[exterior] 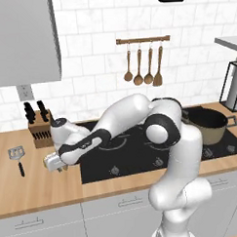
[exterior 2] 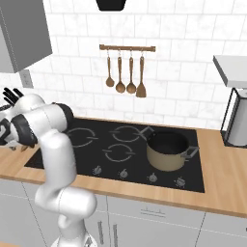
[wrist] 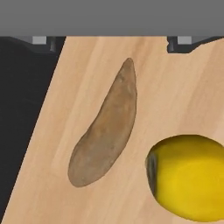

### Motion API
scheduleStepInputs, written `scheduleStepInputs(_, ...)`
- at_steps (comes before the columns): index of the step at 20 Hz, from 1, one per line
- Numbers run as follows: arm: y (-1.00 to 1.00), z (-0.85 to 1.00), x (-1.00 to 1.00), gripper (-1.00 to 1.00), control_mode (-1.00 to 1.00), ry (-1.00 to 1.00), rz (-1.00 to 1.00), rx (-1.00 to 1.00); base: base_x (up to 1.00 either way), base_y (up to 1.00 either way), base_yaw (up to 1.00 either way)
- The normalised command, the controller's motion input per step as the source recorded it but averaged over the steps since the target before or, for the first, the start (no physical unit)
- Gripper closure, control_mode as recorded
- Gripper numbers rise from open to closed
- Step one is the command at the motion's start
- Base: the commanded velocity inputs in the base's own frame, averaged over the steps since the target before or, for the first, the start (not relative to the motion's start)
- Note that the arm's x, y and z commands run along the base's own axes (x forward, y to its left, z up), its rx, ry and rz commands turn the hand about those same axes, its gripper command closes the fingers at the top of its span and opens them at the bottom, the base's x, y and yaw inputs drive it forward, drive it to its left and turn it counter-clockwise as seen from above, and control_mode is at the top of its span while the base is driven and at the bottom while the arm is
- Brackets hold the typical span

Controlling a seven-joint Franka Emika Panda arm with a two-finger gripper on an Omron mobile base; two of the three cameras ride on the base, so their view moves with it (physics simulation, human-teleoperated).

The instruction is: Put the lemon and sweet potato in the pot. Retrieve the spatula and lightly stir the vegetables in the pot.

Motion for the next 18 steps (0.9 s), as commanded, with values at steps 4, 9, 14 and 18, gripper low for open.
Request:
scheduleStepInputs(4,0.16,-0.14,0.43,-1.0,-1.0,0.0,0.0,0.0,0.0,0.0,0.0)
scheduleStepInputs(9,0.11,-0.2,0.45,-1.0,-1.0,0.0,0.0,0.0,0.0,0.0,0.0)
scheduleStepInputs(14,0.07,-0.26,0.28,-1.0,-1.0,0.0,0.0,0.0,0.0,0.0,0.0)
scheduleStepInputs(18,0.0,-0.24,0.01,1.0,-1.0,0.0,0.0,0.0,0.0,0.0,0.0)
